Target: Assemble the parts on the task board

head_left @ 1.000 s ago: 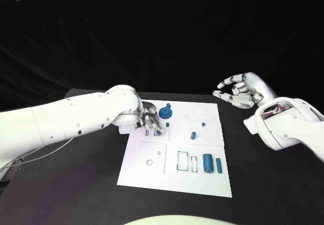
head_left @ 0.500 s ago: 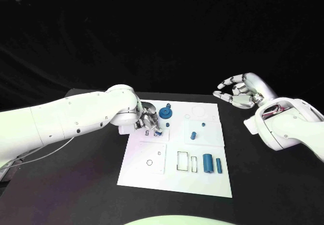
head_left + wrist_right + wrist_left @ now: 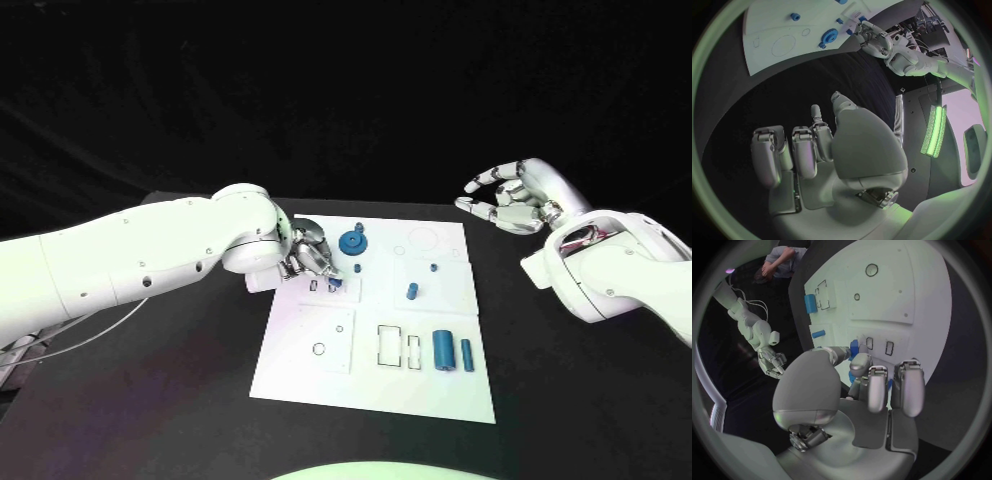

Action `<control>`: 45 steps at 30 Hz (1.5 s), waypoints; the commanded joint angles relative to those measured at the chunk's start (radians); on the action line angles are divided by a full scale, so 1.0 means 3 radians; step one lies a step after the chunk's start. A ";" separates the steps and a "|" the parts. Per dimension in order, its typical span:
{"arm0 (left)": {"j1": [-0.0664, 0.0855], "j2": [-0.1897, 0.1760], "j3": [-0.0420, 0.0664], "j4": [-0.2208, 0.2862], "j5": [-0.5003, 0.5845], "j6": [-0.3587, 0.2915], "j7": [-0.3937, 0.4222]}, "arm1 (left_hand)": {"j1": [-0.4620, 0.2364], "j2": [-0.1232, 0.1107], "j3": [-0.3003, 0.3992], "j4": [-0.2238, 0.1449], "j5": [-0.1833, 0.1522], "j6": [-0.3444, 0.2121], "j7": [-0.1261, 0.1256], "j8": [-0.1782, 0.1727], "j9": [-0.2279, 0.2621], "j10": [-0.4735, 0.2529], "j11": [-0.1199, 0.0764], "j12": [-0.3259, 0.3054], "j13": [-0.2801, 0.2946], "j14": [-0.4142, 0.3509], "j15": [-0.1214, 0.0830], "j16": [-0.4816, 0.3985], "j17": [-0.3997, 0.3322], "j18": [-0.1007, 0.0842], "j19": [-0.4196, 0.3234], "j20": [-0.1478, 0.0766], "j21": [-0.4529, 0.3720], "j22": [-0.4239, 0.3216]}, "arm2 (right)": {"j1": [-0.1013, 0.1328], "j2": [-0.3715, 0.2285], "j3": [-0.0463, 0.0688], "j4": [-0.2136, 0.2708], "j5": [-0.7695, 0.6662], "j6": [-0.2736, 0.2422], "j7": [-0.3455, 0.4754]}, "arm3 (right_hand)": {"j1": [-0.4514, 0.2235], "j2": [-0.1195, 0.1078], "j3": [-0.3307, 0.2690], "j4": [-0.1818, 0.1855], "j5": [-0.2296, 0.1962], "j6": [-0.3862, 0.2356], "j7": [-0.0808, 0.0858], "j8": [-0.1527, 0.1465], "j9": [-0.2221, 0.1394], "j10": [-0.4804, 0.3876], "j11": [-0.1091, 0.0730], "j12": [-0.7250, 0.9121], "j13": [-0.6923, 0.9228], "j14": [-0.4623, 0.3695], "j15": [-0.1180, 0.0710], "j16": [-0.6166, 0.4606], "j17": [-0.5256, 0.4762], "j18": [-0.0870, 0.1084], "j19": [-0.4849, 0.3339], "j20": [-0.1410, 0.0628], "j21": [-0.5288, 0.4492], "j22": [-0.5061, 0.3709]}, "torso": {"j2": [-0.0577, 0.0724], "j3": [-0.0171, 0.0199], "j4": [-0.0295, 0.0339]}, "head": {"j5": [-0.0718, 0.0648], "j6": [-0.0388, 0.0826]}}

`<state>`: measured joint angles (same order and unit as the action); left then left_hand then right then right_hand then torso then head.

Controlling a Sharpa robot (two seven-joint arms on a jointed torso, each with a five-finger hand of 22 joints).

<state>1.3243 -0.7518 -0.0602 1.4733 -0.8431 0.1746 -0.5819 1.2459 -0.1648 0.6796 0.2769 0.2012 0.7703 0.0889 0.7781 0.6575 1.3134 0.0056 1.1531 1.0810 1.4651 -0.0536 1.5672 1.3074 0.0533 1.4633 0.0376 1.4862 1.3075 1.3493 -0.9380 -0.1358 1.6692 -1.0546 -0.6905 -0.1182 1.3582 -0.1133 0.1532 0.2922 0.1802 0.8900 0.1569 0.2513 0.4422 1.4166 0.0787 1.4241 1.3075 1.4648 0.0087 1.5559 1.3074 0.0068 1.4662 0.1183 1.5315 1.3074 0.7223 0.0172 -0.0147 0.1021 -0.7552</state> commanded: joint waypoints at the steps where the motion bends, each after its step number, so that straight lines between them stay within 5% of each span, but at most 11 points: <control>1: -0.0013 -0.0026 -0.0005 0.0061 -0.0169 -0.0194 0.0071 | -0.0045 0.0000 0.0602 -0.0579 0.0013 -0.0003 -0.0015 0.0022 0.0021 -0.0021 0.0000 -0.0019 -0.0012 0.0352 -0.0006 0.0012 0.0878 -0.0036 0.0044 0.0005 -0.0002 0.0199 | -0.0003 -0.0002 -0.0001 0.0001 -0.0042 0.0045 -0.0013 | -0.0019 0.0021 -0.0011 -0.0007 0.0020 0.0000 -0.0008 0.0015 0.0005 0.0010 -0.0017 -0.0008 0.0314 0.0308 -0.0018 -0.0011 0.0695 0.0018 0.0256 -0.0025 -0.0009 0.0779 | 0.0005 -0.0003 0.0004 | -0.0004 -0.0003; 11: -0.0060 -0.0064 -0.0049 0.0105 -0.0495 -0.0245 0.0053 | -0.0086 -0.0026 0.0646 -0.0621 0.0022 -0.0004 -0.0019 0.0045 0.0048 -0.0019 -0.0005 -0.0035 -0.0027 0.0352 -0.0011 0.0012 0.0878 -0.0038 0.0048 0.0002 0.0001 0.0208 | -0.0007 0.0001 -0.0002 -0.0004 -0.0042 0.0043 -0.0009 | -0.0028 0.0025 -0.0012 -0.0004 0.0026 0.0000 -0.0008 0.0018 0.0006 0.0011 -0.0017 -0.0007 0.0316 0.0308 -0.0019 -0.0011 0.0695 0.0018 0.0257 -0.0026 -0.0008 0.0780 | 0.0005 -0.0003 -0.0008 | 0.0018 -0.0017; 23: -0.0108 -0.0039 -0.0055 0.0118 -0.0642 -0.0259 0.0041 | -0.0120 -0.0060 0.0667 -0.0670 0.0027 0.0006 -0.0028 0.0072 0.0071 0.0033 -0.0013 0.0025 0.0034 0.0352 -0.0017 0.0012 0.0878 -0.0048 0.0071 -0.0004 0.0022 0.0256 | -0.0013 0.0007 -0.0003 -0.0004 -0.0042 0.0037 -0.0001 | -0.0035 0.0027 -0.0013 -0.0002 0.0032 0.0001 -0.0009 0.0021 0.0007 0.0012 -0.0018 -0.0007 0.0316 0.0309 -0.0019 -0.0011 0.0695 0.0019 0.0254 -0.0027 -0.0012 0.0778 | 0.0010 0.0001 -0.0015 | 0.0025 -0.0028; 45: -0.0117 -0.0039 -0.0055 0.0139 -0.0768 -0.0094 -0.0036 | -0.0183 -0.0107 0.0663 -0.0720 0.0019 0.0033 -0.0060 0.0146 0.0118 0.0076 -0.0039 0.0054 0.0051 0.0352 -0.0036 0.0012 0.0878 -0.0054 0.0088 -0.0019 0.0038 0.0291 | -0.0018 0.0005 -0.0003 -0.0004 -0.0042 0.0042 0.0000 | -0.0048 0.0035 -0.0013 -0.0002 0.0045 0.0004 -0.0011 0.0028 0.0010 0.0014 -0.0019 -0.0006 0.0318 0.0308 -0.0021 -0.0012 0.0694 0.0019 0.0255 -0.0028 -0.0012 0.0778 | 0.0008 0.0000 -0.0008 | 0.0012 -0.0041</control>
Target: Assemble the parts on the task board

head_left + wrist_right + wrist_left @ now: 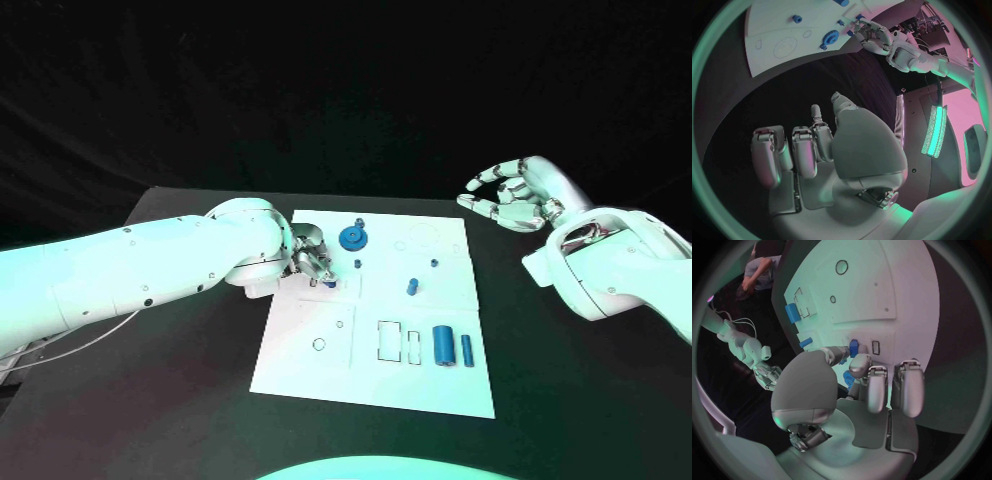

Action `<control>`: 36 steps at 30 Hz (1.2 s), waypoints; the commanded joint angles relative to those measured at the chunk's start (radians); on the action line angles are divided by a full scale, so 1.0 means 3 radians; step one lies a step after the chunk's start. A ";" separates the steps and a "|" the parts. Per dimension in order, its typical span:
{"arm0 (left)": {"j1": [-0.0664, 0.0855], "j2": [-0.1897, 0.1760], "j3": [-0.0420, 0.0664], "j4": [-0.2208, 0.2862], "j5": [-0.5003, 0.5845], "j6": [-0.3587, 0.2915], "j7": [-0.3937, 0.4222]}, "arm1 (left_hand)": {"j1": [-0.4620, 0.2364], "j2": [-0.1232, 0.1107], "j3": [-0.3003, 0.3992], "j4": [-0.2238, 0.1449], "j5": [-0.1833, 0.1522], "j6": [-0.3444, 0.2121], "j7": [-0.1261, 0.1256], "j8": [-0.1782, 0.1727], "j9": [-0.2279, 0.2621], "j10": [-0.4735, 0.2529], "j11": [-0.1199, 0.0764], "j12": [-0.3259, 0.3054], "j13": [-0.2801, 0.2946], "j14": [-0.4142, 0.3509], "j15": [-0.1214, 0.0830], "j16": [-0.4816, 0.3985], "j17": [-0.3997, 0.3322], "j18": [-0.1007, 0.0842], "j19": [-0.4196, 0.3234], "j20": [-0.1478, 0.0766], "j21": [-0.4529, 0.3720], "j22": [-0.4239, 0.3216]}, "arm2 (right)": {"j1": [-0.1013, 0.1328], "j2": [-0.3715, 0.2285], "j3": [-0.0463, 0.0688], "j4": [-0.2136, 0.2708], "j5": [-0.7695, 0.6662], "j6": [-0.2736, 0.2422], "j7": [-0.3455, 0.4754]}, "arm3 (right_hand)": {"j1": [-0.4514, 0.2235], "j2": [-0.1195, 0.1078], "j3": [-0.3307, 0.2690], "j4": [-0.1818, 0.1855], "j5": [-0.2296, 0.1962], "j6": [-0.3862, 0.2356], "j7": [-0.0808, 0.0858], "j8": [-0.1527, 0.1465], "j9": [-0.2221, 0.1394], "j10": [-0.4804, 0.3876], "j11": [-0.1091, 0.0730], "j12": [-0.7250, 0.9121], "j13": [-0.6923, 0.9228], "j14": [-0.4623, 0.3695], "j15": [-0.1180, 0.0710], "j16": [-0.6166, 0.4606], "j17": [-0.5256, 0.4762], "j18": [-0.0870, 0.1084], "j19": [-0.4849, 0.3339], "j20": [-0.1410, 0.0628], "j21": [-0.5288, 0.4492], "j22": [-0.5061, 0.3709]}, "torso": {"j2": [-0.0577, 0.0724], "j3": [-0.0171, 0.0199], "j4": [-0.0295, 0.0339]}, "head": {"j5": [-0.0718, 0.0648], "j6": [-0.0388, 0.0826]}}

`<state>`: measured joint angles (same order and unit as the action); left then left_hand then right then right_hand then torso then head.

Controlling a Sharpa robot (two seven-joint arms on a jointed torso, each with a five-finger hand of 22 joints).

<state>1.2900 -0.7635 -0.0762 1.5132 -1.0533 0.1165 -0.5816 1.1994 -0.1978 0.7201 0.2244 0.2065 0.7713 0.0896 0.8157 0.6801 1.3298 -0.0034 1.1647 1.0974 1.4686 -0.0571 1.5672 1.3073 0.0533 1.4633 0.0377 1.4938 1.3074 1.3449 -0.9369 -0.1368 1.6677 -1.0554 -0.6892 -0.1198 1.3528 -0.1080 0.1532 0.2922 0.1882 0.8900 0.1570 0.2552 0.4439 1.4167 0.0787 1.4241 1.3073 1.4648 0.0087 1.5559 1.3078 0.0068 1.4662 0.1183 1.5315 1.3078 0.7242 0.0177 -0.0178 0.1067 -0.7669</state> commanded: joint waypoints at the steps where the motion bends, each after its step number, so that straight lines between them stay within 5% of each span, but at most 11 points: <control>1: -0.0003 0.0000 -0.0002 0.0008 -0.0069 0.0107 -0.0039 | -0.0032 -0.0002 0.0527 -0.0549 0.0001 0.0032 -0.0065 0.0027 0.0047 0.0019 -0.0011 0.0007 -0.0015 0.0341 -0.0026 0.0012 0.0878 -0.0055 0.0090 -0.0021 0.0014 0.0294 | -0.0003 0.0002 0.0000 0.0002 -0.0039 0.0037 0.0005 | -0.0030 0.0017 -0.0013 -0.0002 0.0018 0.0004 -0.0011 0.0015 0.0005 0.0014 -0.0019 -0.0006 0.0318 0.0308 -0.0021 -0.0012 0.0692 0.0019 0.0255 -0.0028 -0.0012 0.0776 | 0.0002 -0.0002 0.0004 | -0.0004 -0.0003; 17: -0.0003 0.0011 -0.0002 0.0009 -0.0072 0.0118 -0.0051 | -0.0155 -0.0036 0.0455 -0.0497 -0.0024 0.0057 -0.0116 0.0072 0.0064 0.0050 -0.0047 0.0015 -0.0023 0.0341 -0.0055 0.0012 0.0878 -0.0054 0.0088 -0.0045 0.0014 0.0296 | -0.0006 0.0004 0.0000 0.0002 -0.0039 0.0038 0.0005 | -0.0030 0.0017 -0.0013 -0.0002 0.0018 0.0004 -0.0011 0.0015 0.0005 0.0014 -0.0019 -0.0006 0.0318 0.0308 -0.0021 -0.0012 0.0692 0.0019 0.0255 -0.0028 -0.0012 0.0776 | 0.0000 0.0001 0.0001 | 0.0003 -0.0011; 36: -0.0003 0.0029 -0.0002 -0.0020 -0.0056 0.0090 -0.0055 | -0.0426 -0.0044 0.0092 -0.0188 -0.0045 0.0148 -0.0138 0.0039 -0.0005 0.0049 -0.0067 0.0035 -0.0016 0.0341 -0.0079 0.0012 0.0878 -0.0056 0.0091 -0.0072 0.0012 0.0304 | -0.0007 -0.0001 0.0000 0.0004 -0.0039 0.0029 0.0009 | -0.0050 0.0023 -0.0017 0.0001 0.0026 0.0001 -0.0011 0.0019 0.0006 0.0006 -0.0020 -0.0014 0.0309 0.0307 -0.0022 -0.0014 0.0687 0.0020 0.0251 -0.0030 -0.0018 0.0772 | 0.0000 0.0002 0.0002 | 0.0002 -0.0011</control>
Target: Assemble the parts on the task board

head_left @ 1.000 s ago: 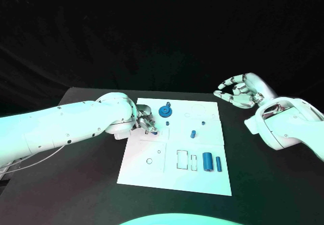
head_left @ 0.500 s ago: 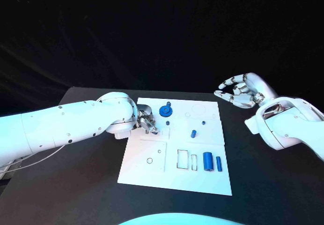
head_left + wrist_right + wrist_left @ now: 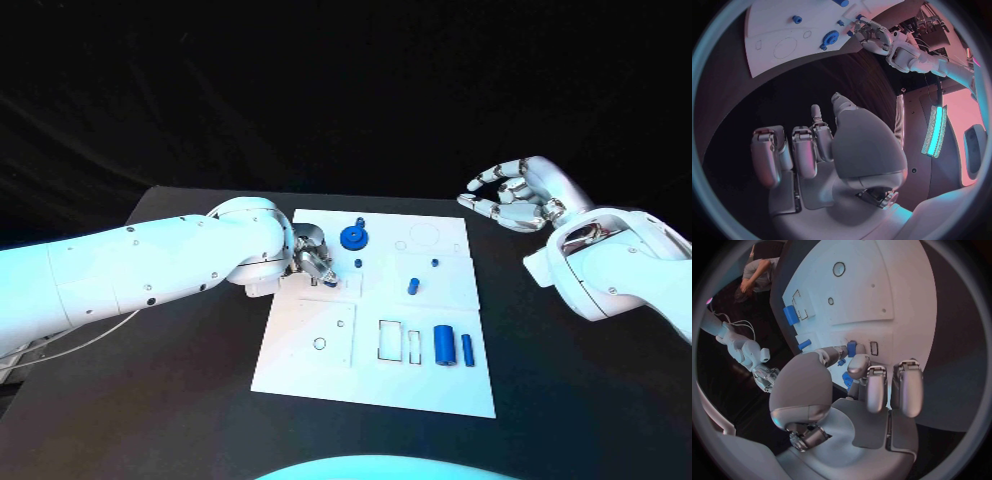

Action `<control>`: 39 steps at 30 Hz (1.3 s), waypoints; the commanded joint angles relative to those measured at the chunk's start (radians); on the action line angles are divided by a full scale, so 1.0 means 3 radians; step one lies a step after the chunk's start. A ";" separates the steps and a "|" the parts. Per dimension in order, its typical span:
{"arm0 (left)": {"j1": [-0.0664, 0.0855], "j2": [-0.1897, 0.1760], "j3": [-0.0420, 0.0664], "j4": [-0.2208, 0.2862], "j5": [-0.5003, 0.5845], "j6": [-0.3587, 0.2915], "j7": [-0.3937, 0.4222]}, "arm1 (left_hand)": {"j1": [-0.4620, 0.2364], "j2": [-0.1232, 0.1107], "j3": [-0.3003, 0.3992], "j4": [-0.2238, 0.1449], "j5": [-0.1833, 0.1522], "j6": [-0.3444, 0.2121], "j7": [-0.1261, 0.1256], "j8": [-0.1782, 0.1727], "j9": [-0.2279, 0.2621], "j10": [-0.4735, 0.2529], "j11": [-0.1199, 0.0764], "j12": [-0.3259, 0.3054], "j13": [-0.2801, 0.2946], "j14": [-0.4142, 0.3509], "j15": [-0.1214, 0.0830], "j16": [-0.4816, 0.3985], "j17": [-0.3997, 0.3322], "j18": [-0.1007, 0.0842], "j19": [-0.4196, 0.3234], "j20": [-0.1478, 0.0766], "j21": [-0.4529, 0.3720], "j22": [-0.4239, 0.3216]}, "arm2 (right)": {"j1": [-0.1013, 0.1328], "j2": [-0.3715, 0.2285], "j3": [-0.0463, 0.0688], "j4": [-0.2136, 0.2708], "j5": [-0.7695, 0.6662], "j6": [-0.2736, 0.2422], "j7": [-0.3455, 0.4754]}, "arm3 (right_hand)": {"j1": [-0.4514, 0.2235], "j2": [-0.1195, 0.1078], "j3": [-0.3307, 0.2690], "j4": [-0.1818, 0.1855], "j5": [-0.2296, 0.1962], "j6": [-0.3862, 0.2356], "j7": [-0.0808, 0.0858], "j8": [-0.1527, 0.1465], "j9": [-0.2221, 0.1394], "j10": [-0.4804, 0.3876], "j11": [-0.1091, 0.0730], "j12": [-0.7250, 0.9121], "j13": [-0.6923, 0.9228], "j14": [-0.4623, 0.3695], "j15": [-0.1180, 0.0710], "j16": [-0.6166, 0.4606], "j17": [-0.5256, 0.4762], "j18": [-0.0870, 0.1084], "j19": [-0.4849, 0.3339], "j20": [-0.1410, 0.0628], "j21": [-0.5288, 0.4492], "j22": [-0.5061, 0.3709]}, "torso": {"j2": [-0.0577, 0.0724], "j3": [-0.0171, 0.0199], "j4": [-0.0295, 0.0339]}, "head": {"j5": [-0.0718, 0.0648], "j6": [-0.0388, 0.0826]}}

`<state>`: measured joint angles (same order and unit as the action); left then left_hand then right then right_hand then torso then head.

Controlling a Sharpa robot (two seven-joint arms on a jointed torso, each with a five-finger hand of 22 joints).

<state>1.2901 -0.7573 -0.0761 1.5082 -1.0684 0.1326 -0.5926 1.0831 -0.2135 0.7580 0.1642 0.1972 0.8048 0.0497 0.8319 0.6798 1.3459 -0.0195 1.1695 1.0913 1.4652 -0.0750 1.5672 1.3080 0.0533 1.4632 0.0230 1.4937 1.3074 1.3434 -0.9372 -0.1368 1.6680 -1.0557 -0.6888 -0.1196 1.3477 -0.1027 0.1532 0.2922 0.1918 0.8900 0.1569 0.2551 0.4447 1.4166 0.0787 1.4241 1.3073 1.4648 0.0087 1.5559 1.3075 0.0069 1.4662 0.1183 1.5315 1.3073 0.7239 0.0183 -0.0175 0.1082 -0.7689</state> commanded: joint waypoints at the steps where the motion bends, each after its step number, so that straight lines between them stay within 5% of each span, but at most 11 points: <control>1: -0.0003 0.0009 -0.0002 -0.0005 -0.0004 0.0041 -0.0019 | -0.0053 0.0002 -0.0059 0.0031 -0.0014 0.0040 -0.0005 -0.0016 -0.0008 -0.0004 -0.0013 0.0022 0.0006 0.0352 -0.0019 0.0012 0.0876 -0.0057 0.0092 -0.0023 0.0013 0.0308 | -0.0002 0.0000 0.0000 0.0003 -0.0038 0.0027 0.0009 | -0.0038 0.0006 -0.0018 0.0001 0.0015 -0.0001 -0.0011 0.0020 0.0004 0.0004 -0.0020 -0.0016 0.0307 0.0307 -0.0022 -0.0014 0.0688 0.0020 0.0250 -0.0030 -0.0019 0.0773 | 0.0000 0.0001 0.0001 | -0.0005 -0.0003; 26: -0.0003 0.0042 -0.0003 -0.0063 0.0053 0.0070 -0.0025 | -0.0194 -0.0009 -0.0395 0.0297 -0.0004 0.0106 -0.0011 -0.0002 -0.0032 0.0009 -0.0016 0.0043 0.0018 0.0352 -0.0021 0.0012 0.0876 -0.0062 0.0109 -0.0022 0.0024 0.0339 | -0.0006 -0.0004 0.0000 0.0004 -0.0038 0.0008 0.0014 | -0.0070 0.0005 -0.0031 0.0001 0.0005 -0.0010 -0.0011 0.0024 0.0006 -0.0008 -0.0020 -0.0029 0.0294 0.0305 -0.0023 -0.0018 0.0679 0.0024 0.0243 -0.0032 -0.0031 0.0765 | 0.0000 -0.0002 0.0001 | -0.0018 -0.0024; 32: -0.0003 0.0035 -0.0002 -0.0064 0.0054 0.0050 -0.0026 | -0.0281 -0.0078 -0.0637 0.0415 -0.0019 0.0122 -0.0009 0.0020 -0.0031 0.0017 -0.0015 0.0053 0.0024 0.0352 -0.0021 0.0012 0.0876 -0.0062 0.0109 -0.0025 0.0022 0.0340 | -0.0006 -0.0007 0.0000 0.0005 -0.0038 0.0007 0.0015 | -0.0088 0.0004 -0.0039 0.0001 -0.0011 -0.0015 -0.0012 0.0028 0.0008 -0.0008 -0.0021 -0.0030 0.0294 0.0305 -0.0023 -0.0018 0.0679 0.0024 0.0242 -0.0032 -0.0032 0.0765 | -0.0001 -0.0003 0.0001 | -0.0019 -0.0024; 39: -0.0003 0.0008 0.0013 -0.0033 0.0054 -0.0008 -0.0024 | -0.0374 -0.0064 -0.0896 0.0427 -0.0015 0.0114 -0.0017 0.0021 -0.0041 0.0025 -0.0021 0.0063 0.0027 0.0352 -0.0028 0.0012 0.0876 -0.0066 0.0120 -0.0032 0.0030 0.0361 | -0.0008 -0.0010 0.0000 0.0005 -0.0041 -0.0002 0.0021 | -0.0097 -0.0004 -0.0047 -0.0002 -0.0020 -0.0021 -0.0013 0.0030 0.0009 -0.0014 -0.0021 -0.0035 0.0288 0.0304 -0.0023 -0.0020 0.0673 0.0025 0.0239 -0.0033 -0.0037 0.0762 | 0.0001 -0.0005 0.0003 | -0.0022 -0.0016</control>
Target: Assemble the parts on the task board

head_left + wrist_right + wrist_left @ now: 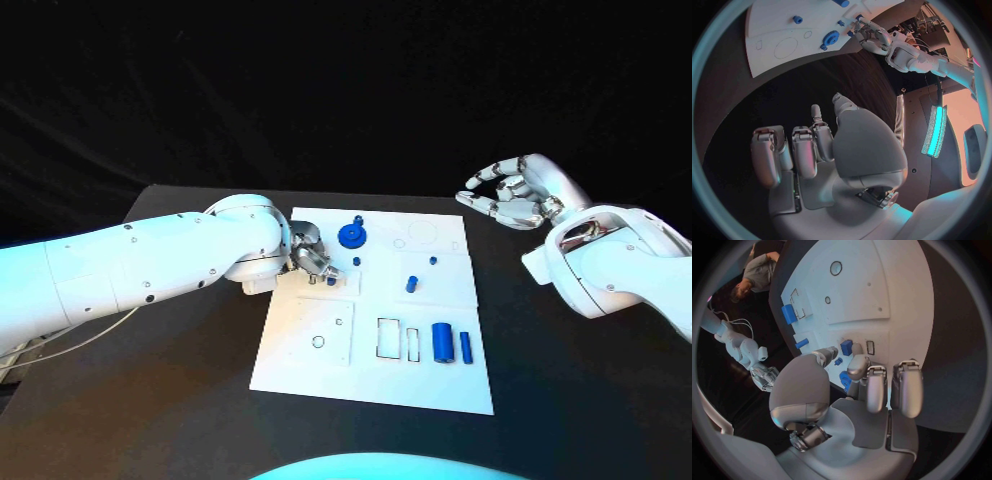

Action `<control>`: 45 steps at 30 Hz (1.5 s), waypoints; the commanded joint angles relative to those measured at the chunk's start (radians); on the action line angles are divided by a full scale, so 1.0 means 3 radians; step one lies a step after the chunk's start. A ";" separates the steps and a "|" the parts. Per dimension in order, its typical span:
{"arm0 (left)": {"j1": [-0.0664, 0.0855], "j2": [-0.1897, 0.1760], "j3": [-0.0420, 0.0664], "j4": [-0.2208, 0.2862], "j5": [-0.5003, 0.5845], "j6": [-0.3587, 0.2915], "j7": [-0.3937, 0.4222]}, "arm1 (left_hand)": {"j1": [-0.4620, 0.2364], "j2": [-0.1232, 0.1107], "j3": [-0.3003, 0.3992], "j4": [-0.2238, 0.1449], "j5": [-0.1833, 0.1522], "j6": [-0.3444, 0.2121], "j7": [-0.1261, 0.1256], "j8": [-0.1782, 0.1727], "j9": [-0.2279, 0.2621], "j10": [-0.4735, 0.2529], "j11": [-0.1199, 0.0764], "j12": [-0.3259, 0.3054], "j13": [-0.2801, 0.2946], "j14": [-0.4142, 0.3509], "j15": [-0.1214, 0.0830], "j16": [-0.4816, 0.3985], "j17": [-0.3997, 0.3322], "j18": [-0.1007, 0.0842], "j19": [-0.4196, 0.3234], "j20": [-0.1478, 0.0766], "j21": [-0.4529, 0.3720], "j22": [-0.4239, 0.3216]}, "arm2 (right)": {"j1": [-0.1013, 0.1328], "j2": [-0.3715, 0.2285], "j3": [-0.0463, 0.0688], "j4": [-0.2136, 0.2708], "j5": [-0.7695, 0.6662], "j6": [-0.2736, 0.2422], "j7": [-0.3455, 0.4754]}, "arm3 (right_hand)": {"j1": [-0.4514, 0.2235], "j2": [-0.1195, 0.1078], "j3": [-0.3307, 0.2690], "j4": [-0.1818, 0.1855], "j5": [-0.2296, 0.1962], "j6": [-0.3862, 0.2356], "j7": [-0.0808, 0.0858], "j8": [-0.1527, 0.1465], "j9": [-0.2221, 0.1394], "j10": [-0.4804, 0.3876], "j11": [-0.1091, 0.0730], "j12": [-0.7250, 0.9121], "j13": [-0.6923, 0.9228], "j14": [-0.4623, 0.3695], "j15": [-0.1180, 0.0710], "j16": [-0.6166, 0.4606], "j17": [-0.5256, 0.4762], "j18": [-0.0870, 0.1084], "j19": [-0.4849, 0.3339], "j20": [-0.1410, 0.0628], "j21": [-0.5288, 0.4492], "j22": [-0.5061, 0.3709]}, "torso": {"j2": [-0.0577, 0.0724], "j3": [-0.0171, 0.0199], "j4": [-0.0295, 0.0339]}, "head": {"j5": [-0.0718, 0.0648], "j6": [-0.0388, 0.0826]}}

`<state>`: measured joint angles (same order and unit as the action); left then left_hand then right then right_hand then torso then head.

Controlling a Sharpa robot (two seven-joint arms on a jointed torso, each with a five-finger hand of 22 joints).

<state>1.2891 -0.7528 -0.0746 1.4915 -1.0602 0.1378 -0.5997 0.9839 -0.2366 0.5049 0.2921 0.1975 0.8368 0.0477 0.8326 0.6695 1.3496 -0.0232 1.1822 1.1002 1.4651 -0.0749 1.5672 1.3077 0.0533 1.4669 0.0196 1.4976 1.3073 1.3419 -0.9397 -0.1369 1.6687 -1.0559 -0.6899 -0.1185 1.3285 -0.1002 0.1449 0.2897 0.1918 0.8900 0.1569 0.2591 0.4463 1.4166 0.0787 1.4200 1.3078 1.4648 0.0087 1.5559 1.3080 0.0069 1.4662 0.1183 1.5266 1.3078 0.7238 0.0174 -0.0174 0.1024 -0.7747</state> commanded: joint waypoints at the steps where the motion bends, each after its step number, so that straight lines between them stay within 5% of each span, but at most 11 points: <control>1: 0.0000 -0.0013 0.0010 0.0030 0.0028 -0.0032 -0.0001 | -0.0050 0.0013 -0.0071 0.0001 -0.0017 0.0007 -0.0011 0.0019 -0.0007 0.0012 -0.0010 0.0020 -0.0005 0.0352 -0.0029 0.0012 0.0877 -0.0067 0.0110 -0.0021 0.0019 0.0365 | -0.0004 -0.0002 0.0000 0.0002 -0.0041 -0.0001 0.0017 | -0.0033 -0.0012 -0.0019 0.0006 -0.0020 -0.0021 -0.0013 0.0017 0.0003 -0.0014 -0.0021 -0.0021 0.0286 0.0304 -0.0024 -0.0020 0.0671 0.0025 0.0239 -0.0033 -0.0021 0.0760 | 0.0000 -0.0002 0.0003 | -0.0007 0.0004; 6: 0.0001 -0.0057 0.0048 0.0073 0.0040 -0.0084 0.0000 | -0.0078 0.0021 -0.0130 0.0003 -0.0016 0.0005 -0.0014 0.0020 -0.0009 0.0013 -0.0013 0.0022 -0.0005 0.0352 -0.0031 0.0012 0.0877 -0.0066 0.0108 -0.0023 0.0016 0.0360 | -0.0006 -0.0004 0.0000 -0.0002 -0.0043 -0.0014 0.0018 | -0.0036 -0.0015 -0.0021 0.0006 -0.0022 -0.0023 -0.0012 0.0017 0.0003 -0.0015 -0.0021 -0.0023 0.0285 0.0304 -0.0024 -0.0020 0.0671 0.0026 0.0238 -0.0033 -0.0024 0.0758 | -0.0002 -0.0001 0.0002 | -0.0005 0.0019; 12: 0.0042 -0.0137 0.0152 0.0138 0.0060 -0.0147 0.0006 | -0.0040 0.0036 -0.0195 -0.0003 0.0000 -0.0062 0.0000 -0.0018 -0.0027 -0.0016 -0.0003 -0.0007 -0.0041 0.0352 -0.0026 0.0012 0.0877 -0.0066 0.0107 -0.0024 0.0014 0.0358 | -0.0008 -0.0004 0.0000 -0.0019 -0.0046 -0.0022 0.0020 | -0.0036 -0.0015 -0.0021 0.0006 -0.0022 -0.0023 -0.0012 0.0017 0.0003 -0.0015 -0.0021 -0.0023 0.0285 0.0304 -0.0024 -0.0020 0.0671 0.0026 0.0238 -0.0033 -0.0024 0.0758 | -0.0004 0.0000 0.0003 | -0.0004 0.0040; 16: 0.0136 -0.0176 0.0221 0.0109 0.0080 -0.0107 0.0018 | 0.0053 0.0046 -0.0246 -0.0008 0.0010 -0.0113 0.0024 -0.0066 -0.0056 -0.0048 0.0017 -0.0033 -0.0076 0.0352 -0.0010 0.0012 0.0877 -0.0065 0.0104 -0.0013 0.0011 0.0353 | -0.0009 0.0000 0.0000 -0.0033 -0.0047 -0.0020 0.0018 | -0.0036 -0.0015 -0.0021 0.0006 -0.0022 -0.0023 -0.0012 0.0017 0.0003 -0.0015 -0.0021 -0.0023 0.0285 0.0304 -0.0024 -0.0020 0.0671 0.0026 0.0238 -0.0033 -0.0024 0.0758 | -0.0004 0.0002 0.0000 | 0.0009 0.0054; 22: 0.0352 -0.0154 0.0261 -0.0103 0.0065 -0.0005 0.0039 | 0.0175 0.0067 -0.0311 -0.0006 0.0024 -0.0150 0.0055 -0.0144 -0.0118 -0.0075 0.0044 -0.0048 -0.0101 0.0352 0.0014 0.0012 0.0877 -0.0064 0.0101 0.0009 0.0007 0.0350 | -0.0010 0.0009 0.0000 -0.0050 -0.0055 -0.0015 0.0015 | -0.0040 -0.0015 -0.0023 0.0007 -0.0022 -0.0026 -0.0012 0.0018 0.0004 -0.0011 -0.0021 -0.0019 0.0290 0.0304 -0.0024 -0.0020 0.0671 0.0025 0.0241 -0.0033 -0.0019 0.0761 | 0.0003 0.0004 -0.0003 | 0.0020 0.0079; 27: 0.0465 -0.0031 0.0267 -0.0425 -0.0020 0.0112 0.0041 | 0.0187 0.0054 -0.0379 0.0000 0.0014 -0.0144 0.0062 -0.0164 -0.0142 -0.0081 0.0052 -0.0050 -0.0109 0.0352 0.0021 0.0012 0.0877 -0.0064 0.0103 0.0018 0.0008 0.0354 | -0.0012 0.0019 0.0000 -0.0056 -0.0064 -0.0009 0.0011 | -0.0040 -0.0015 -0.0023 0.0007 -0.0022 -0.0026 -0.0012 0.0018 0.0004 -0.0011 -0.0021 -0.0019 0.0290 0.0304 -0.0024 -0.0020 0.0671 0.0025 0.0241 -0.0033 -0.0019 0.0761 | 0.0006 0.0002 -0.0003 | 0.0011 0.0082; 33: 0.0492 0.0115 0.0226 -0.0696 -0.0093 0.0237 0.0046 | 0.0190 0.0074 -0.0426 0.0003 0.0015 -0.0155 0.0071 -0.0195 -0.0170 -0.0097 0.0060 -0.0066 -0.0130 0.0352 0.0028 0.0012 0.0877 -0.0063 0.0098 0.0025 0.0004 0.0348 | -0.0013 0.0026 0.0000 -0.0057 -0.0069 -0.0006 0.0011 | -0.0040 -0.0015 -0.0023 0.0007 -0.0022 -0.0026 -0.0012 0.0018 0.0004 -0.0011 -0.0021 -0.0019 0.0290 0.0304 -0.0024 -0.0020 0.0671 0.0025 0.0241 -0.0033 -0.0019 0.0761 | 0.0010 -0.0005 -0.0007 | 0.0013 0.0073; 37: 0.0477 0.0221 0.0174 -0.0872 -0.0105 0.0355 0.0057 | 0.0191 0.0085 -0.0444 0.0003 0.0014 -0.0158 0.0076 -0.0208 -0.0183 -0.0108 0.0064 -0.0079 -0.0146 0.0352 0.0032 0.0012 0.0877 -0.0061 0.0094 0.0028 0.0000 0.0339 | -0.0013 0.0031 0.0000 -0.0053 -0.0071 -0.0004 0.0011 | -0.0040 -0.0015 -0.0023 0.0007 -0.0022 -0.0026 -0.0012 0.0018 0.0004 -0.0011 -0.0021 -0.0019 0.0290 0.0304 -0.0024 -0.0020 0.0671 0.0025 0.0241 -0.0033 -0.0019 0.0761 | 0.0017 -0.0007 -0.0011 | 0.0022 0.0072; 45: 0.0392 0.0359 0.0123 -0.1096 -0.0067 0.0468 0.0082 | 0.0193 0.0103 -0.0459 0.0004 0.0013 -0.0160 0.0080 -0.0221 -0.0196 -0.0115 0.0068 -0.0082 -0.0151 0.0352 0.0036 0.0012 0.0877 -0.0060 0.0091 0.0032 -0.0003 0.0335 | -0.0016 0.0038 0.0000 -0.0044 -0.0072 -0.0002 0.0013 | -0.0040 -0.0015 -0.0023 0.0007 -0.0022 -0.0026 -0.0012 0.0018 0.0004 -0.0011 -0.0021 -0.0019 0.0290 0.0304 -0.0024 -0.0020 0.0671 0.0025 0.0241 -0.0033 -0.0019 0.0761 | 0.0015 -0.0006 -0.0013 | 0.0024 0.0061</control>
<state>1.4092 -0.6511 -0.0374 1.1692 -1.0791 0.2260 -0.5925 1.0411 -0.2118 0.3751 0.2938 0.2014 0.7935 0.0694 0.7709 0.6112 1.3204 -0.0015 1.1610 1.0564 1.4687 -0.0711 1.5672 1.3075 0.0534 1.4669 0.0197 1.4975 1.3073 1.3381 -0.9291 -0.1370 1.6538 -1.0632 -0.6935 -0.1182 1.3253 -0.1041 0.1420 0.2923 0.1917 0.8863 0.1533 0.2590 0.4459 1.4131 0.0752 1.4201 1.3075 1.4648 0.0087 1.5559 1.3075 0.0069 1.4662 0.1183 1.5230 1.3073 0.7284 0.0153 -0.0204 0.1085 -0.7555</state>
